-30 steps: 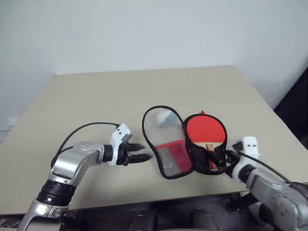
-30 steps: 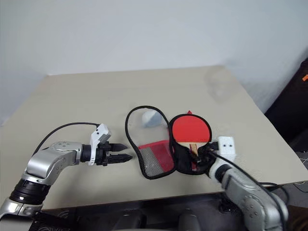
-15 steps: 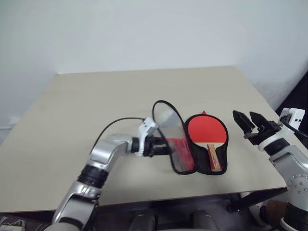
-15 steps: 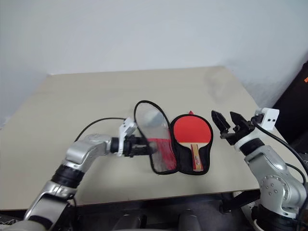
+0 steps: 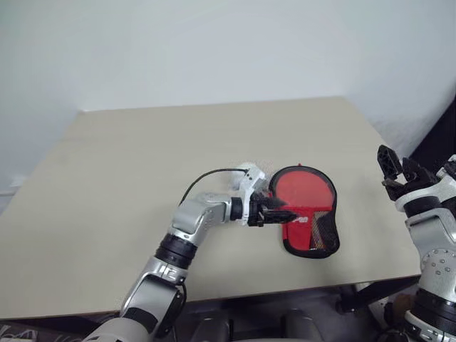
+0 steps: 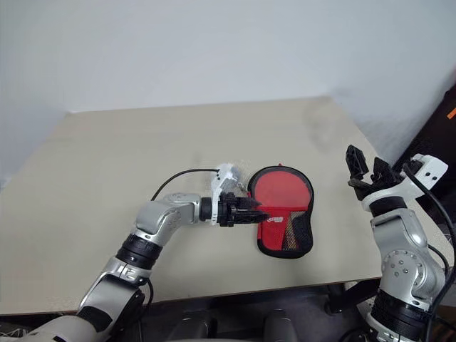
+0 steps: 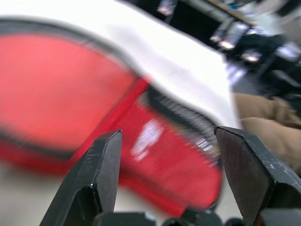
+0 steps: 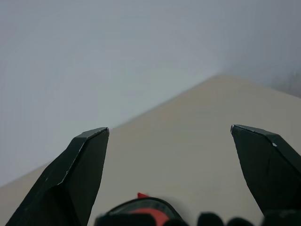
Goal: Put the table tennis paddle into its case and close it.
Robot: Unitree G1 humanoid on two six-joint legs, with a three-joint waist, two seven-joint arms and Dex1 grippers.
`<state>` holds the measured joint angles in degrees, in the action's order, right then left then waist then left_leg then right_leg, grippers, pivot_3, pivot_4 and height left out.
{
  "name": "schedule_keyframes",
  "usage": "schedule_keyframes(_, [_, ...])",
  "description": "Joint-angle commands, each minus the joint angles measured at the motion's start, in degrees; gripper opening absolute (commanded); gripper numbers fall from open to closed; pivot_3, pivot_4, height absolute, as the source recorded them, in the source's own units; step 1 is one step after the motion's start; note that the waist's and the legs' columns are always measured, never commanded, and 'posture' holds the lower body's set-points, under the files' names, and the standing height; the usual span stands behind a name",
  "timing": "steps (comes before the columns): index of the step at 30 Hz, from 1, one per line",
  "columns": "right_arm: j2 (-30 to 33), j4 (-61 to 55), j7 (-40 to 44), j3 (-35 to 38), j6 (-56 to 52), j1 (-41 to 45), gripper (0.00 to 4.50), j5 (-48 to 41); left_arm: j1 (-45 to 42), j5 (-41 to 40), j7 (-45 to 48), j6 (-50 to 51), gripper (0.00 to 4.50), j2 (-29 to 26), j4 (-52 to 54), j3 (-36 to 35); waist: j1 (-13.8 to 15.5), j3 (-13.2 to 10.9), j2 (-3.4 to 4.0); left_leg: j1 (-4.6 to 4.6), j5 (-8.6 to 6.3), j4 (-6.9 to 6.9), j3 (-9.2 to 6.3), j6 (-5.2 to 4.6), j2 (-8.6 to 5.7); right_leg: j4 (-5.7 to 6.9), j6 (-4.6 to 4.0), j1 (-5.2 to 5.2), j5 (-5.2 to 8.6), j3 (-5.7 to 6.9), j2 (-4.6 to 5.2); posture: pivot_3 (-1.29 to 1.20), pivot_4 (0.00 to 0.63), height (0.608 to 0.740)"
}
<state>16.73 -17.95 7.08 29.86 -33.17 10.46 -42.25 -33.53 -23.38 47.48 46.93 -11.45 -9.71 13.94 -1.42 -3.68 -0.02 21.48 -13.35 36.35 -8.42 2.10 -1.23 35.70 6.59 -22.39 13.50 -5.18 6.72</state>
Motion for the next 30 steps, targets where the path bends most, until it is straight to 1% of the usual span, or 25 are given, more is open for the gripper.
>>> schedule_keyframes(1, [0.34,-0.93,-0.9,-2.04,1.16,0.02,4.48,2.19,-0.38,-1.55,-3.5,5.78,3.32,-0.88,5.09,-3.13,0.0,0.0,0.0,0.0,0.0,0.01,0.01,0.0,-0.01,0.0,0.0,0.01,0.0,-0.01,0.0,0.0,0.0,0.74])
schedule_keyframes(4, [0.23,-0.17,-1.1,-2.86,0.88,0.12,4.48,2.4,-0.8,-1.84,-5.62,14.41,3.32,-1.82,5.97,-1.93,0.07,0.01,0.02,0.0,0.0,0.03,-0.01,0.0,-0.02,0.0,0.01,0.03,0.0,-0.01,0.01,0.0,0.0,0.74])
schedule_keyframes(5, [0.33,0.06,-1.18,-3.14,0.82,0.24,4.48,2.48,-1.41,-1.88,-7.54,17.72,3.32,-0.82,4.91,-2.58,0.08,0.01,0.02,0.0,0.0,0.03,-0.01,0.0,-0.02,0.0,0.01,0.05,0.0,-0.01,0.01,0.0,0.0,0.74])
schedule_keyframes(7, [1.0,1.18,-1.32,-4.2,0.69,0.67,4.48,3.68,-3.58,-3.41,-11.62,24.54,3.32,3.48,1.2,-6.57,0.14,0.01,0.01,0.01,0.0,0.07,-0.04,0.0,-0.04,0.0,0.01,0.06,0.0,0.0,0.01,0.0,0.0,0.74])
schedule_keyframes(10, [1.27,2.47,-1.69,-4.76,0.0,1.62,4.48,4.09,-6.19,-4.77,-13.37,30.0,3.32,8.0,-2.72,-8.64,0.19,0.0,-0.01,0.08,0.0,0.19,-0.11,0.0,-0.09,0.0,0.03,0.08,0.0,0.02,0.01,0.0,0.0,0.74])
schedule_keyframes(14, [1.71,2.88,-1.87,-4.32,-0.02,1.86,4.48,4.15,-7.28,-4.54,-15.17,30.95,3.32,11.75,-5.82,-9.31,0.01,0.0,0.0,0.05,0.0,0.12,-0.09,0.0,-0.09,-0.02,0.03,0.07,0.0,-0.01,0.01,0.0,0.0,0.74])
schedule_keyframes(17, [2.05,2.86,-2.21,-3.74,-0.4,1.23,4.48,3.84,-7.1,-4.75,-14.08,30.89,3.32,12.11,-6.59,-7.6,-0.06,0.02,0.03,0.01,0.0,0.04,-0.08,0.01,-0.08,-0.02,0.03,0.03,0.0,-0.03,-0.01,0.0,0.0,0.74])
schedule_keyframes(19, [2.12,2.81,-2.62,-3.07,-0.41,0.75,4.48,3.82,-7.28,-5.58,-14.2,32.52,3.32,12.91,-8.23,-8.81,-0.03,0.02,0.02,0.0,0.0,0.03,-0.08,0.01,-0.08,-0.02,0.03,0.06,0.0,-0.03,-0.01,0.0,0.0,0.74])
schedule_keyframes(23, [1.78,3.05,-3.83,-1.99,0.17,0.3,4.48,4.45,-7.76,-5.26,-15.75,31.58,3.32,14.08,-11.51,-11.13,0.14,0.02,0.02,0.03,0.0,0.1,-0.07,0.01,-0.1,-0.03,0.03,0.09,0.0,-0.03,0.01,0.0,0.0,0.74])
schedule_keyframes(26, [1.57,3.5,-4.97,-1.65,0.61,0.28,4.5,5.11,-7.98,-5.21,-17.27,31.15,2.71,15.13,-13.77,-13.95,0.16,0.02,0.02,0.02,0.0,0.13,-0.07,0.01,-0.11,-0.04,0.03,0.11,0.0,-0.03,0.02,0.0,0.0,0.74])
schedule_keyframes(30, [1.41,4.13,-6.22,-1.23,0.95,0.5,4.5,5.94,-8.17,-6.07,-17.98,32.41,1.31,16.07,-15.13,-16.51,0.13,0.01,0.02,0.04,0.0,0.13,-0.07,0.01,-0.11,-0.04,0.04,0.1,0.0,-0.03,0.01,0.0,0.0,0.74])
